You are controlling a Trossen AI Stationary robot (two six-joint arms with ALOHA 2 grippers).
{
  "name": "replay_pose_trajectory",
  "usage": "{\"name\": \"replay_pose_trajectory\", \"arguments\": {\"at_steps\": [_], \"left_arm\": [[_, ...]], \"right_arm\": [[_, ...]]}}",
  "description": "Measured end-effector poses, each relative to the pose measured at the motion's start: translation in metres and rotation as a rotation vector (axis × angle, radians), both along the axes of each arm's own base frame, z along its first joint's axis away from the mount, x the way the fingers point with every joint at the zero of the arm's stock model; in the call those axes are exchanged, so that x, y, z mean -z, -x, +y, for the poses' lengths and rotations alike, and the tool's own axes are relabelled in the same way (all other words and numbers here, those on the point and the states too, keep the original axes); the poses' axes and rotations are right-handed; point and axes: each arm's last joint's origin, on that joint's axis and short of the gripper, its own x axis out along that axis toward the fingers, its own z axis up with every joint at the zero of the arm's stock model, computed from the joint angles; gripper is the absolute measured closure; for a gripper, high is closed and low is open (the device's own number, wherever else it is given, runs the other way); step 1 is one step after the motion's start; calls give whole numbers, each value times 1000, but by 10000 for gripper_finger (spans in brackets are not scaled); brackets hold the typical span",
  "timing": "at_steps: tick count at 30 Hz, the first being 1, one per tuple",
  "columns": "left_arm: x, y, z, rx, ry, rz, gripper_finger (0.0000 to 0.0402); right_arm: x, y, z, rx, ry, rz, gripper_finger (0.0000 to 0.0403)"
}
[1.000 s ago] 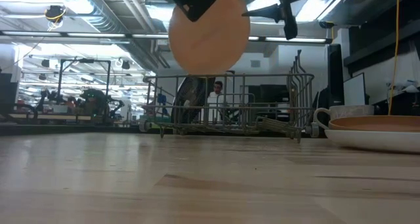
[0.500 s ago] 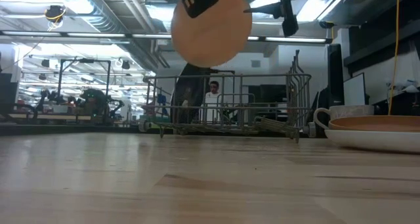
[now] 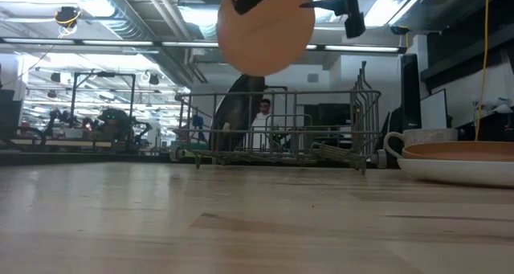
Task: Sort dishes
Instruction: Put the light orange plate in the dish rack
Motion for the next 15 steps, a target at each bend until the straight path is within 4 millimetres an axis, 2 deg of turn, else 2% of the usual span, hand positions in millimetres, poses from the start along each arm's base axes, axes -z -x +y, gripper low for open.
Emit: {"name": "replay_pose_trajectory", "arguments": {"at_steps": [10, 15], "left_arm": [[1, -1, 0, 6, 53, -98, 375], [1, -1, -1, 7, 77, -143, 375]], "right_arm": [[-3, 0, 0, -8, 7, -11, 310], [-3, 0, 0, -9, 36, 8, 329]]}}
